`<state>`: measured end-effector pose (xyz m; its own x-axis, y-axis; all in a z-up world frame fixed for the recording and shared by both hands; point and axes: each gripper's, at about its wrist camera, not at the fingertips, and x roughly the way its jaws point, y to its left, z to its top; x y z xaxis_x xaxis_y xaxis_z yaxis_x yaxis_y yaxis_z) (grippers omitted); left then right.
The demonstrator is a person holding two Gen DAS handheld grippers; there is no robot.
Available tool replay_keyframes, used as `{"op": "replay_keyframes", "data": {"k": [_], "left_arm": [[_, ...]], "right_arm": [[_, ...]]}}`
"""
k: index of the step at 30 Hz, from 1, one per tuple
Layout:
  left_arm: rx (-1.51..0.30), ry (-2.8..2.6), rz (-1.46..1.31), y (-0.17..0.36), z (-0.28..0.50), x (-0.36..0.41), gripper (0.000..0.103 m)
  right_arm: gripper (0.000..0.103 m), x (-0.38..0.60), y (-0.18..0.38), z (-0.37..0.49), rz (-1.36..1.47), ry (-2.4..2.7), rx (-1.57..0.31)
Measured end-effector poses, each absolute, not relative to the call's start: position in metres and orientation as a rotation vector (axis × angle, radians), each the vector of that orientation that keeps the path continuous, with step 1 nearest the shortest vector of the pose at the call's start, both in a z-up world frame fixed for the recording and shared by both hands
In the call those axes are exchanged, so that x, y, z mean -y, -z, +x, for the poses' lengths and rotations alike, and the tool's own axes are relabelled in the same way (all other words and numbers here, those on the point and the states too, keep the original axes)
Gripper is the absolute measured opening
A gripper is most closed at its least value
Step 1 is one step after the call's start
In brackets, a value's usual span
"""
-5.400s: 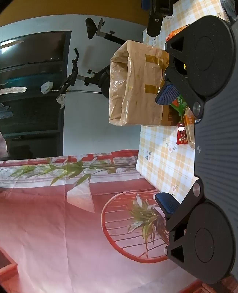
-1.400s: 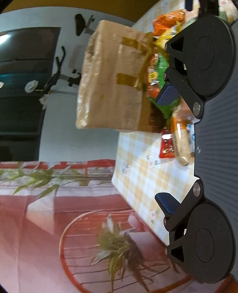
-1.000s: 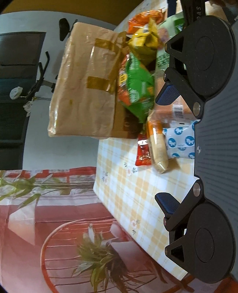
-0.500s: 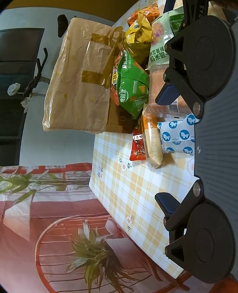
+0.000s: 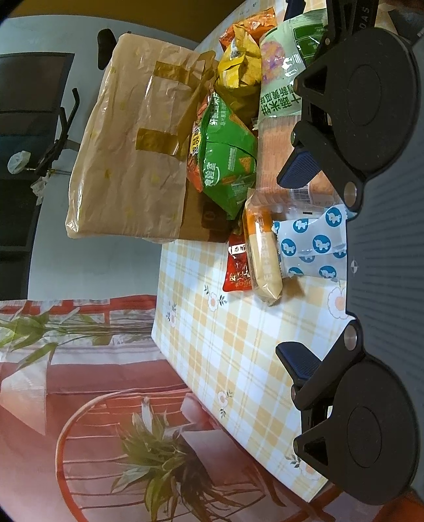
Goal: Organize snacks
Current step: 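Move the right tool onto the pale green snack bag while the left tool approaches the blue-dotted packet, then close the right gripper on the pale green bag while the left gripper grasps the blue-dotted packet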
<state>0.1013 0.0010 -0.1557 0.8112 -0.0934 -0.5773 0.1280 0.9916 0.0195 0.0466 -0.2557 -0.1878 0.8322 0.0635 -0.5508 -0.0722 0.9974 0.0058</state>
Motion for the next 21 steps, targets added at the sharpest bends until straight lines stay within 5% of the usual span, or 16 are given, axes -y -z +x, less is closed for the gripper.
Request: {"op": "replay_keyframes", "data": {"k": [8,21], "left_arm": [[-0.62,0.166,0.04,0.158,0.102,0.001,0.094],[-0.692,0.143,0.046,0.173,0.115,0.003,0.084]], "right_arm": [[0.074,0.252,0.175,0.035,-0.044,-0.112,-0.52],[0.072,0.262,0.172,0.033,0.024,-0.11,-0.486]]}}
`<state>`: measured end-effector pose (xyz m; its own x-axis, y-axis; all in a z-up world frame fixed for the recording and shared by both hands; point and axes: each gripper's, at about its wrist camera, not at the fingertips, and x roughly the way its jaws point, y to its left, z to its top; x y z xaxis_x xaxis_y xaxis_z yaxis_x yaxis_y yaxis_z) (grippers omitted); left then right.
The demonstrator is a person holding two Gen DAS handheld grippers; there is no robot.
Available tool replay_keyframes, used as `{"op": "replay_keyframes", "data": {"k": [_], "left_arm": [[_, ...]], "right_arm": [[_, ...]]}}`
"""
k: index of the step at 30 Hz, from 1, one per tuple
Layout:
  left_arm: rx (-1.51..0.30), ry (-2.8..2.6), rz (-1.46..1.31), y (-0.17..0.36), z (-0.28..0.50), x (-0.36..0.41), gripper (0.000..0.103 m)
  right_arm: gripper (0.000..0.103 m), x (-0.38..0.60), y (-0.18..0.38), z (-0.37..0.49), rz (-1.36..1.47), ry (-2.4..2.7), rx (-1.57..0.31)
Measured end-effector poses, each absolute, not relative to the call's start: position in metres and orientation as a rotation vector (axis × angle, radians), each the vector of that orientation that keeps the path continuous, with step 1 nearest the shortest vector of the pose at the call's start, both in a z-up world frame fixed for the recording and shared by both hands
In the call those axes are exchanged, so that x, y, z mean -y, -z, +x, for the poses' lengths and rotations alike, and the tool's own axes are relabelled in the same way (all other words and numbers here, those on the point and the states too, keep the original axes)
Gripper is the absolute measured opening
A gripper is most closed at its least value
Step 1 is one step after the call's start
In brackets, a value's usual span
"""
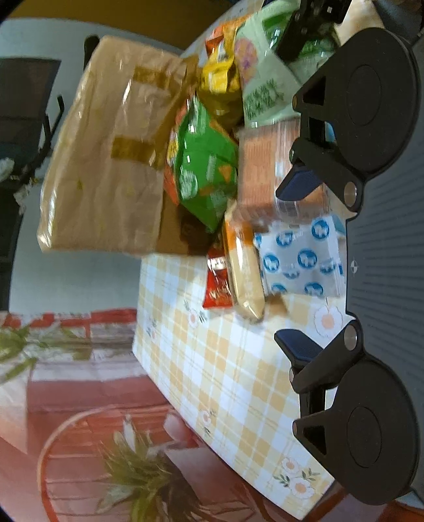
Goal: Organize snacks
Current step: 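Close the right gripper on the pale green bag while the left gripper grasps the blue-dotted packet, then lift both held packets and carry them over the box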
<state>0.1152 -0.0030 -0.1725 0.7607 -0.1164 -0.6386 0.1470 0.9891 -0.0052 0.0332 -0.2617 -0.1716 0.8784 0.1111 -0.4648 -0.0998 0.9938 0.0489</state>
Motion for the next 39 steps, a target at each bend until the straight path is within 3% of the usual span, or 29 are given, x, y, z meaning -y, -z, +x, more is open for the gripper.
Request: {"op": "replay_keyframes", "data": {"k": [6,15,17,18,22,39], "left_arm": [[-0.727,0.11,-0.014,0.178,0.139,-0.006,0.076],[-0.834,0.136,-0.062,0.205,0.152,-0.008,0.077],[-0.836,0.138,-0.062,0.207,0.152,-0.008,0.071],[-0.836,0.155,-0.061,0.208,0.151,-0.008,0.057],[-0.794,0.161,-0.05,0.203,0.142,-0.007,0.048],[-0.645,0.191,-0.048,0.167,0.111,-0.004,0.046]], "right_arm": [[0.072,0.266,0.176,0.033,0.056,-0.114,-0.503],[0.072,0.267,0.179,0.032,0.06,-0.126,-0.5],[0.072,0.267,0.179,0.032,0.061,-0.128,-0.499],[0.072,0.267,0.179,0.032,0.061,-0.129,-0.499],[0.072,0.267,0.179,0.033,0.061,-0.128,-0.498],[0.072,0.263,0.164,0.021,0.047,-0.115,-0.433]]}}
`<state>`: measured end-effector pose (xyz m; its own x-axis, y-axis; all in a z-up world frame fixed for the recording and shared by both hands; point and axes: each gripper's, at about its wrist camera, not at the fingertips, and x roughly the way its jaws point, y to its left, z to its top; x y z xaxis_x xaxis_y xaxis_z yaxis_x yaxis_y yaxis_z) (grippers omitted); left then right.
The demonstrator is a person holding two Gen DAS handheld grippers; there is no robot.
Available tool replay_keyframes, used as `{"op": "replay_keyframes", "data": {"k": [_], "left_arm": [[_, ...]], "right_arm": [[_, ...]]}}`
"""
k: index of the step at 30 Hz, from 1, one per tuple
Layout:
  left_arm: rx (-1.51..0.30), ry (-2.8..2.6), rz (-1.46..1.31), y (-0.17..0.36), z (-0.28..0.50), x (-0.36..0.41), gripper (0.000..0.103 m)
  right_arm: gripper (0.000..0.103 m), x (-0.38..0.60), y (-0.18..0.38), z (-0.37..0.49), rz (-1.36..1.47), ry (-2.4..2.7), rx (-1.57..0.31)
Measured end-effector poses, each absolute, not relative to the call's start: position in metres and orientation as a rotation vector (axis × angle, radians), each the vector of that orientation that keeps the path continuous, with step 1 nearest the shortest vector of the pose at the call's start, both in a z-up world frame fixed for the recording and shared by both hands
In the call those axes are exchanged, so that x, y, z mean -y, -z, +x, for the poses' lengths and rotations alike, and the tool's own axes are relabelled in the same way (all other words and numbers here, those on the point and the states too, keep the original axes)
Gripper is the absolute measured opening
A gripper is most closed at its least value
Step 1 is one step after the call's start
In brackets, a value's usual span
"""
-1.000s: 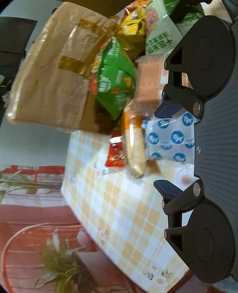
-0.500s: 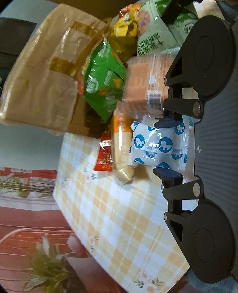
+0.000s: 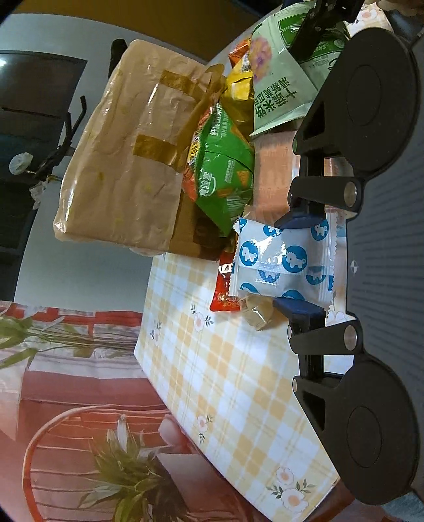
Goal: Organize snacks
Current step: 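Lift both held packets and carry them over the box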
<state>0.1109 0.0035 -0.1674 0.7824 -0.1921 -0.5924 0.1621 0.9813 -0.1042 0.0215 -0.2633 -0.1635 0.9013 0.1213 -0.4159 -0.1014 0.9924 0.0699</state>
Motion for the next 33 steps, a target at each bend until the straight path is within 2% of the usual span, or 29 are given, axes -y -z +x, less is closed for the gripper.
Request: {"op": "replay_keyframes", "data": {"k": [16,24,33], "left_arm": [[-0.573,0.206,-0.039,0.151,0.106,-0.013,0.046],[-0.517,0.213,-0.023,0.119,0.111,-0.015,0.046],[-0.444,0.2,-0.036,0.068,0.14,-0.009,0.046]], "right_arm": [[0.072,0.255,0.132,0.014,-0.017,-0.119,-0.356],[0.072,0.257,0.101,0.018,0.006,-0.14,-0.283],[0.072,0.275,0.039,0.057,0.013,-0.148,-0.171]]}}
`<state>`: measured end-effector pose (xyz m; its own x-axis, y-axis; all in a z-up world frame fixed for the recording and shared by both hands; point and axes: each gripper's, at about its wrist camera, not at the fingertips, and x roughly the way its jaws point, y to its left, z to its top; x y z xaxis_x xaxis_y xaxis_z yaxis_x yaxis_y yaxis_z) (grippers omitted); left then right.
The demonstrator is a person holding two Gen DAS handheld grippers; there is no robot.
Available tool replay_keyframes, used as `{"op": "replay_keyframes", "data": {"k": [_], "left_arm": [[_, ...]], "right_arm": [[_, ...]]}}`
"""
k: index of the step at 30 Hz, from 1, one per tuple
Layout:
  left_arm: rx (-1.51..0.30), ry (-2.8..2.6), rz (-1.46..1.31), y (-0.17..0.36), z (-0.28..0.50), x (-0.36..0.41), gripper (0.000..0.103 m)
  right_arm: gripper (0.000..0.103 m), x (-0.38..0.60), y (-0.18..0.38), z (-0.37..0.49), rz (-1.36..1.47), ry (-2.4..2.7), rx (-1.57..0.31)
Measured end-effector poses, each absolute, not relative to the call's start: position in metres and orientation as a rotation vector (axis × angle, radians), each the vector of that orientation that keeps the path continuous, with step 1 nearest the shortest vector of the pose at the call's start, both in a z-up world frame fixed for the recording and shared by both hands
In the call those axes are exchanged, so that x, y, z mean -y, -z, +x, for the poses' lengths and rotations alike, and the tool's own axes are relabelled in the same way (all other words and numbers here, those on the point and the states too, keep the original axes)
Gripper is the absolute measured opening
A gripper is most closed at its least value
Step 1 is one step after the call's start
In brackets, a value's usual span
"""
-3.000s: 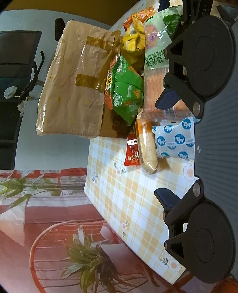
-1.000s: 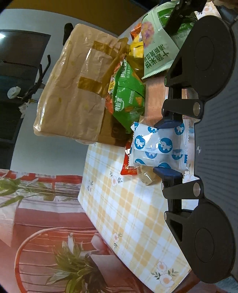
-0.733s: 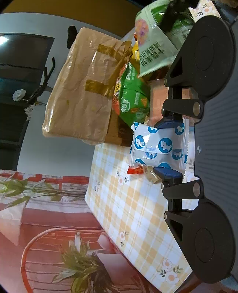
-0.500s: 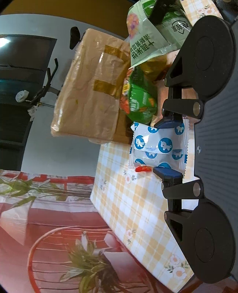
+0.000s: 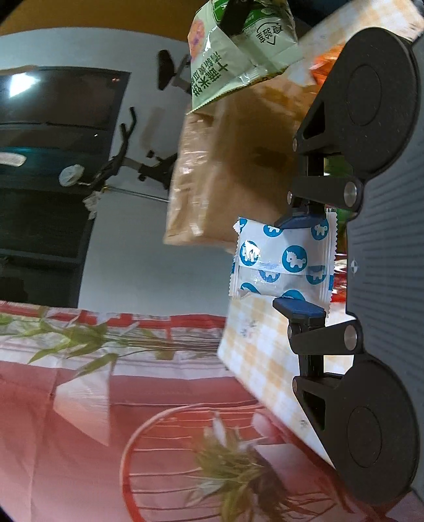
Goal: Organize snacks
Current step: 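Lift both held packets and carry them over the box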
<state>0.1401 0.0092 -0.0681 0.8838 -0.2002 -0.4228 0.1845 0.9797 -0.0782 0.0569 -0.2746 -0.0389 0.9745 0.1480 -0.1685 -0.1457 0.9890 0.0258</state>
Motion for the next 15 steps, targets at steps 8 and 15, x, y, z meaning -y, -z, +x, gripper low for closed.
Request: {"op": "replay_keyframes", "data": {"k": [8,15], "left_arm": [[-0.435,0.192,-0.047,0.037,0.169,0.005,0.046],[-0.434,0.229,-0.051,0.015,0.204,0.03,0.046]], "right_arm": [[0.072,0.287,0.002,0.103,-0.042,-0.141,-0.132],[0.073,0.297,-0.014,0.153,-0.101,-0.133,-0.153]]}}
